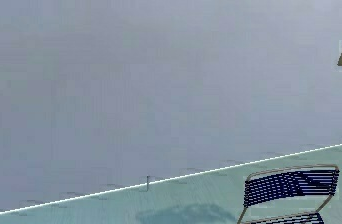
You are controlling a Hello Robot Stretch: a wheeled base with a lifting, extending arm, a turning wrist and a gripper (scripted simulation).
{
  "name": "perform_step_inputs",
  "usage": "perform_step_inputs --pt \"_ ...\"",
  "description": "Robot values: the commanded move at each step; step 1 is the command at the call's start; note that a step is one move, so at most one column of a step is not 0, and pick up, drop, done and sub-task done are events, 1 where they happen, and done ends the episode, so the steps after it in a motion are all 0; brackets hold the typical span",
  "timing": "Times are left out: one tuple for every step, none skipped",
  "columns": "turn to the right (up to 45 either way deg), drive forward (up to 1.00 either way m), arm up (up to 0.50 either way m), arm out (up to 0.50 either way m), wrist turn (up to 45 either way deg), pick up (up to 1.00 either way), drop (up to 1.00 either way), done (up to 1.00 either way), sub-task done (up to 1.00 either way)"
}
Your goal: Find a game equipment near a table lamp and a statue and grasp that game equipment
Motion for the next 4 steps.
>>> perform_step_inputs --pt "0.0 0.00 0.00 0.00 45.0 0.00 0.00 0.00 0.00" --pt "0.0 0.00 0.00 0.00 45.0 0.00 0.00 0.00 0.00" --pt "0.0 0.00 0.00 0.00 45.0 0.00 0.00 0.00 0.00" --pt "0.0 0.00 0.00 0.00 24.0 0.00 0.00 0.00 0.00"
